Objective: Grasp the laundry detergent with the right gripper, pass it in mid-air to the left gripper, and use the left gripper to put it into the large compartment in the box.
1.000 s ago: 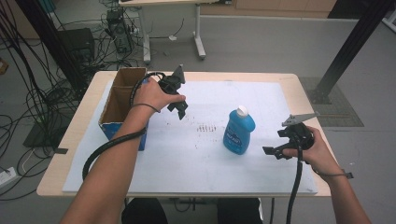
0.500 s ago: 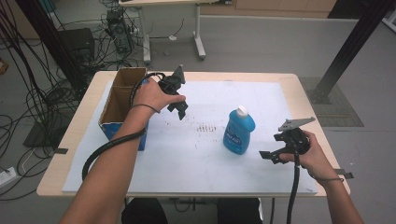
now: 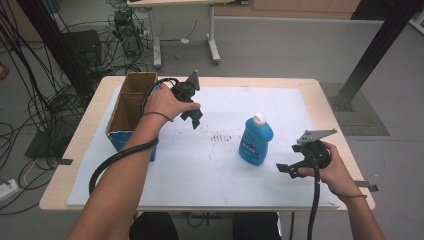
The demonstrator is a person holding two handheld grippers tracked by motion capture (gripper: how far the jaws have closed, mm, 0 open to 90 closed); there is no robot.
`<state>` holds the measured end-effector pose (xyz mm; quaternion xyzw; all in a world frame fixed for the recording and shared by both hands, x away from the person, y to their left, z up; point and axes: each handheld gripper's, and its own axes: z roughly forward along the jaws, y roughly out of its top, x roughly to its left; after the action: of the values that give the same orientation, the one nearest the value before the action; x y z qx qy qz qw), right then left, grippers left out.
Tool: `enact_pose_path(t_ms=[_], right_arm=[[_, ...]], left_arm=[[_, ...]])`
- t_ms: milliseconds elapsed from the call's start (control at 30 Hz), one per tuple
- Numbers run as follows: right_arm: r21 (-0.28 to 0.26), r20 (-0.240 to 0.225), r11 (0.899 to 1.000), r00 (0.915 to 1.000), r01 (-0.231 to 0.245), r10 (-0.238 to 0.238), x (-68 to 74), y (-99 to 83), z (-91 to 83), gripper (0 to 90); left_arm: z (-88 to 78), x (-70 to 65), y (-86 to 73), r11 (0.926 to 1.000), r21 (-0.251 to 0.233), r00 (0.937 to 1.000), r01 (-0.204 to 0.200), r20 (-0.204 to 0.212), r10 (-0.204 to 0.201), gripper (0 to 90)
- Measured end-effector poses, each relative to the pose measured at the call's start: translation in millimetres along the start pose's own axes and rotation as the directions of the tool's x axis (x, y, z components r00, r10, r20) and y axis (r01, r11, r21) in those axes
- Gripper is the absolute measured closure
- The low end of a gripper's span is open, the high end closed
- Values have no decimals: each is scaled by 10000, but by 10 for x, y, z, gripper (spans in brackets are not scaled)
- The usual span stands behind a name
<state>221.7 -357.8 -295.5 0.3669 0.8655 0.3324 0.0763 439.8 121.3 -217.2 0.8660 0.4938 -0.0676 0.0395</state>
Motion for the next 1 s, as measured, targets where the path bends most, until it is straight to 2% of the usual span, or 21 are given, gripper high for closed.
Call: enact_pose_path(t_ms=[700, 1000], right_arm=[[-537, 91, 9985, 9999, 56, -52, 77, -195, 8, 43], [-1105, 263, 9933, 9992, 338, -311, 153, -292, 63, 41]], left_arm=[[66, 53, -49, 9999, 13, 9998, 143, 172, -143, 75], [72, 86, -69, 9996, 94, 9996, 270, 127, -272, 75]])
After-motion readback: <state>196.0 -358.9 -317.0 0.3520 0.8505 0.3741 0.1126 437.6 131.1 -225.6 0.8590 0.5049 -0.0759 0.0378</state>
